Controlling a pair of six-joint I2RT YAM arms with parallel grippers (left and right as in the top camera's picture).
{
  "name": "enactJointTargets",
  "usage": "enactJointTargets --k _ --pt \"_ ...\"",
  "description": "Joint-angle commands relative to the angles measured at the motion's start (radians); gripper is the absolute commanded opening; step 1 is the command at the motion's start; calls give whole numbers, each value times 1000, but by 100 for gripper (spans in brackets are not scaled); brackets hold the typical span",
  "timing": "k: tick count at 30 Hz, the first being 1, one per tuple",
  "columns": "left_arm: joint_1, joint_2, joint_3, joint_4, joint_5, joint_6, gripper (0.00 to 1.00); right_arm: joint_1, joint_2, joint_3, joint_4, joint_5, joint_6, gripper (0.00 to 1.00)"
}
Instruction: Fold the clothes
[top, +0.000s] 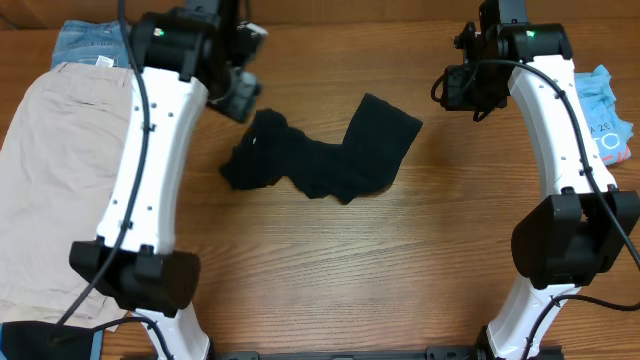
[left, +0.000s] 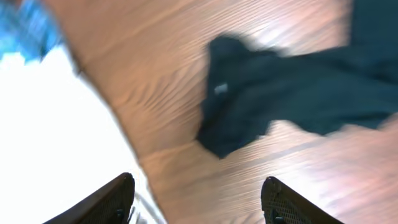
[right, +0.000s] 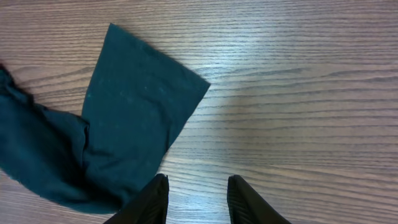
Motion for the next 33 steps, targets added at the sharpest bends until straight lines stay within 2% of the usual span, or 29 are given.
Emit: enactJointTargets --k 1,5,7,11,15,19,23,27,30,32,33 --pt "68 5 -18 18 -55 -140 68 1 -26 5 4 -2 4 36" --pt "93 7 -20 21 190 -128 69 3 -26 4 3 -11 -2 44" --pt "93 15 -22 32 265 -125 70 4 -25 -1 12 -44 -31 47" --pt "82 47 -48 89 284 -157 71 3 -19 -23 37 -73 -45 53" --pt "79 115 -100 163 293 -182 71 3 -6 -25 24 -74 -45 54" --pt "80 229 -109 211 387 -187 71 3 -5 -25 28 -74 -45 53" --pt "79 335 -109 268 399 -203 69 3 -5 -25 26 -74 -45 53" --pt "79 414 -109 282 471 -206 68 3 -5 -25 27 -74 -45 53" --pt "77 455 -109 296 471 -208 67 3 -5 -25 26 -74 -45 53" --pt "73 473 -109 304 483 -215 63 3 -5 -25 25 -74 -45 53" --pt "71 476 -109 308 503 -214 57 3 -5 -25 25 -74 -45 53"
